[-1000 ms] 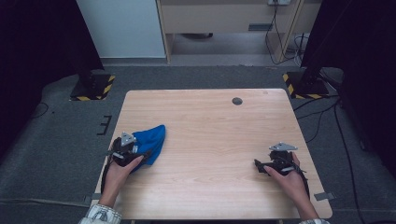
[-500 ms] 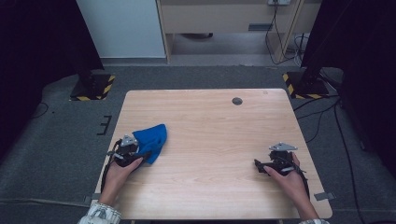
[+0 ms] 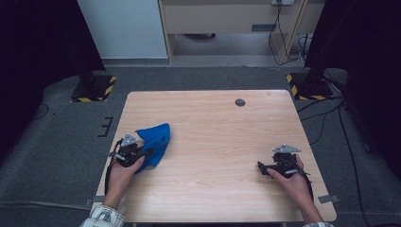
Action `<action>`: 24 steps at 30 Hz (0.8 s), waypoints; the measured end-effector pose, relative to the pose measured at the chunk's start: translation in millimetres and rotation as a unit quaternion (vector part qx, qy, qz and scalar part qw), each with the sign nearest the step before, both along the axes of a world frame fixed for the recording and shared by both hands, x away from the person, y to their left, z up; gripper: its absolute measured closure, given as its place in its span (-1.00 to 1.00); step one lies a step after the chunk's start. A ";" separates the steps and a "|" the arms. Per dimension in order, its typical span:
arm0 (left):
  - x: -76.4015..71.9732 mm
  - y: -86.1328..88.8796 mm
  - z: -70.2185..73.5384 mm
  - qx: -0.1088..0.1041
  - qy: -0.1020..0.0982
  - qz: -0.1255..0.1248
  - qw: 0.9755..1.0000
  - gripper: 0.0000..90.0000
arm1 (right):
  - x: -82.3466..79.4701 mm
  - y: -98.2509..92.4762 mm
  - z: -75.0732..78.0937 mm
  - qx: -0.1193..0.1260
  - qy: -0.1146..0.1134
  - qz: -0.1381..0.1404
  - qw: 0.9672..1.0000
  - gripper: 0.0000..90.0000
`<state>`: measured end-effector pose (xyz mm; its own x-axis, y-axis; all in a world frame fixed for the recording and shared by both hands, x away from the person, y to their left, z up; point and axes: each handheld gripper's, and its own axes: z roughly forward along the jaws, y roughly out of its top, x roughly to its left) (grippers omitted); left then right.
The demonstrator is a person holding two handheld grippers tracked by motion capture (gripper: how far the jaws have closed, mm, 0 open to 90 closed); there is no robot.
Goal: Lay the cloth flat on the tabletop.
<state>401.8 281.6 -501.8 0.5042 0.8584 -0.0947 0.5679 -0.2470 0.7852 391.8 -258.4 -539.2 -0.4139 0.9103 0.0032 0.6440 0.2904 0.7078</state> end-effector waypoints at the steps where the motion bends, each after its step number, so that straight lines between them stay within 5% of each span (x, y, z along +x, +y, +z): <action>1: 0.0 0.0 0.0 0.000 0.000 0.000 1.000 0.56 | 0.0 0.0 0.0 0.000 0.000 0.000 1.000 -0.95; 7: 1.1 -38.7 19.1 -0.024 -0.018 -0.024 0.999 0.56 | 0.1 -0.1 -0.1 0.000 -0.001 0.001 1.000 -0.95; 16: 5.6 -105.9 29.0 0.000 -0.024 -0.092 0.995 0.55 | 0.4 0.0 -0.2 0.000 -0.001 0.002 1.000 -0.95; 24: 14.1 -146.2 37.4 -0.009 -0.023 -0.122 0.992 0.56 | 0.5 -0.2 -0.1 0.000 -0.001 0.003 1.000 -0.95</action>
<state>415.9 135.4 -464.4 0.7007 0.7087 -0.0821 0.4572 -0.3577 0.8143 392.3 -258.6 -539.3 -0.4200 0.9075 0.0012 0.6402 0.2953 0.7092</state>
